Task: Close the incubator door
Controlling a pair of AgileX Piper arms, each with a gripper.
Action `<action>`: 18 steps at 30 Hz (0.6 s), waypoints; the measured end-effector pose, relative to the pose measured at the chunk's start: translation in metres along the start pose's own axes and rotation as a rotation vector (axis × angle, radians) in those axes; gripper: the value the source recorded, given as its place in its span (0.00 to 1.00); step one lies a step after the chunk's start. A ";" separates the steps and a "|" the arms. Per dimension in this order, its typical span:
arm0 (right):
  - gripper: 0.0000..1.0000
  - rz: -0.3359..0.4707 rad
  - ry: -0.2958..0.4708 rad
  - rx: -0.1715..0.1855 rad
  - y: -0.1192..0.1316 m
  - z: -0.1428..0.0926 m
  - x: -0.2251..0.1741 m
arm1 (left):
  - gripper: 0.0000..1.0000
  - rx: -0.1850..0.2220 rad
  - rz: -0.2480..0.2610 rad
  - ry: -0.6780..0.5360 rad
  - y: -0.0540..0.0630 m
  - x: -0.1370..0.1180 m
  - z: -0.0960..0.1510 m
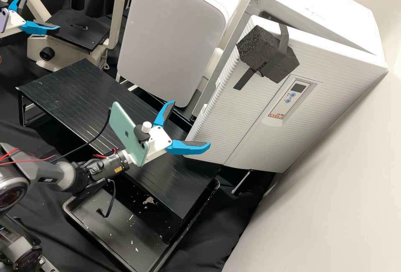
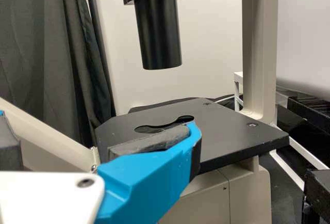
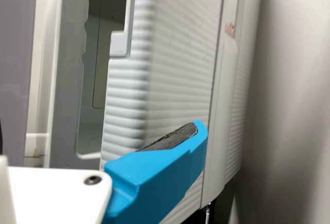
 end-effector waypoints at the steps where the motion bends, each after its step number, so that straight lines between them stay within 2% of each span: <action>1: 1.00 -0.007 -0.006 0.001 -0.002 0.001 0.002 | 1.00 0.000 0.000 0.000 0.000 0.000 0.000; 8: 1.00 -0.033 0.020 0.015 -0.013 -0.007 0.011 | 1.00 0.000 0.000 0.000 0.000 0.000 0.000; 10: 1.00 -0.035 0.033 0.042 -0.014 -0.011 0.012 | 1.00 0.000 0.000 0.000 0.000 0.000 0.000; 13: 1.00 -0.056 0.069 0.110 -0.020 -0.020 0.016 | 1.00 0.000 0.000 0.000 0.000 0.000 0.000; 16: 1.00 -0.093 0.120 0.150 -0.028 -0.030 0.020 | 1.00 0.000 0.000 0.000 0.000 0.000 0.000; 18: 1.00 -0.130 0.170 0.164 -0.034 -0.038 0.022 | 1.00 0.000 0.000 0.000 0.000 0.000 0.000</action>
